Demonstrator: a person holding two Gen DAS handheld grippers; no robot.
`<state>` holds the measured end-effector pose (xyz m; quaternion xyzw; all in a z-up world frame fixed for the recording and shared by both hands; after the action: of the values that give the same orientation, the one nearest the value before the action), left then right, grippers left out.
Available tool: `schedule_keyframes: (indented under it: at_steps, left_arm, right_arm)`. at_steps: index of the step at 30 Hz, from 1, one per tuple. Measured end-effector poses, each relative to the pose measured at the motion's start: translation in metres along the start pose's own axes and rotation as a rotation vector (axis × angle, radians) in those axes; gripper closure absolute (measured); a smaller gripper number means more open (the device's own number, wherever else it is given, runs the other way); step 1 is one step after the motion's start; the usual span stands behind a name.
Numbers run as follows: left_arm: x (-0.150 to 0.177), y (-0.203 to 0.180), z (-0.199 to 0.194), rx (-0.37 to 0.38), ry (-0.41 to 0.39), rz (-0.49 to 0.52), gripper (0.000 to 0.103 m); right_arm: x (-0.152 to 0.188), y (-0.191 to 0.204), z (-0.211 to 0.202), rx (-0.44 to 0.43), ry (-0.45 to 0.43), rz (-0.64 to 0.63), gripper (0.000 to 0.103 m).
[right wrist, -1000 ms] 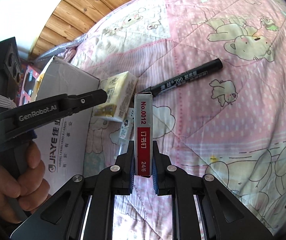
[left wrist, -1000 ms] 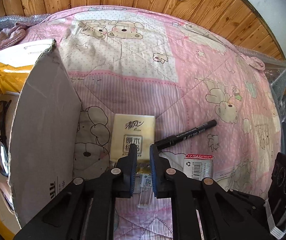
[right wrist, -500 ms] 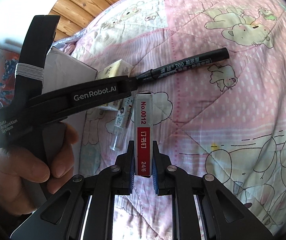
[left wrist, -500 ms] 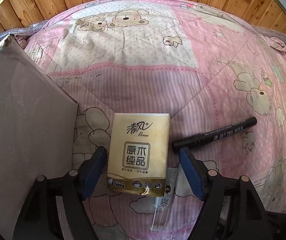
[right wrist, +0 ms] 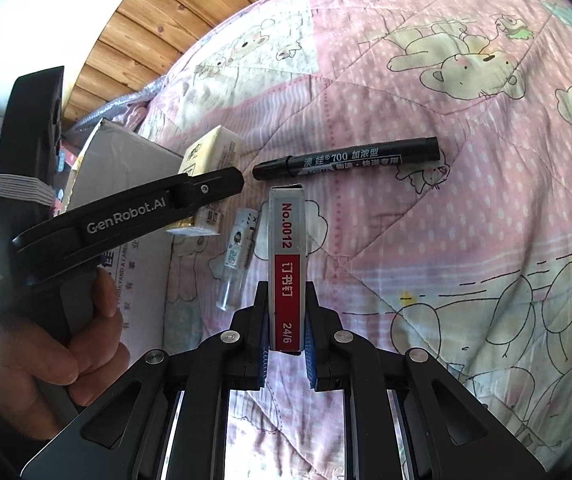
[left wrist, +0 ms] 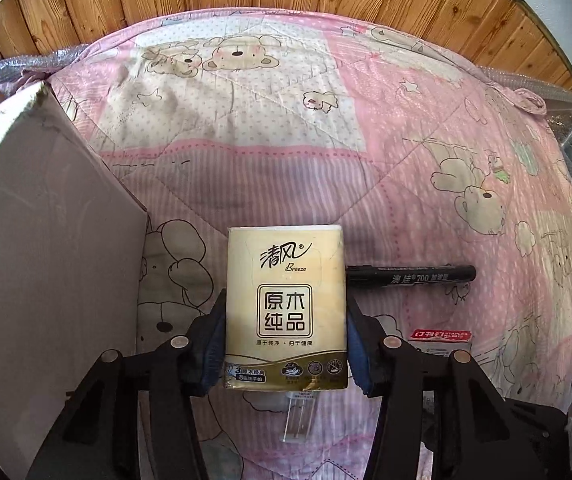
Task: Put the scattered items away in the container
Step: 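Carry the tissue pack and staple box with both tools over the cardboard box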
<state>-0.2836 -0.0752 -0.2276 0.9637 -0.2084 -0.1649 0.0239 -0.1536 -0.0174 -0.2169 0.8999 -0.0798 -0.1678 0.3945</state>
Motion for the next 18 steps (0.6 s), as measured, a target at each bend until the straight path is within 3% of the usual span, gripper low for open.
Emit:
schedule_keyframes:
  at_steps: [18]
  left_arm:
    - [0.048,-0.007,-0.064,0.023,-0.049,0.006,0.051]
  right_arm:
    - [0.026,0.026,-0.026,0.060,-0.004,-0.069,0.088]
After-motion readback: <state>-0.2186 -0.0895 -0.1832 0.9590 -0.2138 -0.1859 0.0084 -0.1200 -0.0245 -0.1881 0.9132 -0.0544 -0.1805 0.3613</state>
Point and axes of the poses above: each gripper's, at about its wrist camera, not at the fingertips, and z roughly the way its jaws point, y to its left, x to its underside, the point moved 7 cm from there along z, roughly the way its jaws point, and after that the axes turned 15 degrees about -x, right-handed, at the moved point
